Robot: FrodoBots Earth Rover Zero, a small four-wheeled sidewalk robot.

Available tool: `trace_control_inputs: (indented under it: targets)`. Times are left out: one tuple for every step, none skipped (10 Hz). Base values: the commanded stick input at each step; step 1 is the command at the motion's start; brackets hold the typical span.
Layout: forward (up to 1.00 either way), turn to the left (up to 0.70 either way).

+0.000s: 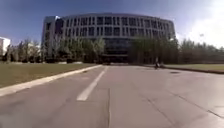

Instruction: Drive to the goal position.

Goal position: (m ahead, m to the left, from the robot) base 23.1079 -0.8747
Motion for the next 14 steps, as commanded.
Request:
trace_control_inputs:
  targets:
    - [0.70, 0.00]
    - [0.70, 0.00]
    - [0.70, 0.15]
    - [0.70, 0.35]
    - [0.70, 0.35]
    - [0.70, 0.00]
    - [0.70, 0.00]
    - [0.70, 0.00]
    - [0.70, 0.00]
    - [0.70, 0.00]
    - [0.70, 0.00]
    - [0.70, 0.00]
    - [0.70, 0.00]
    - [0.70, 0.00]
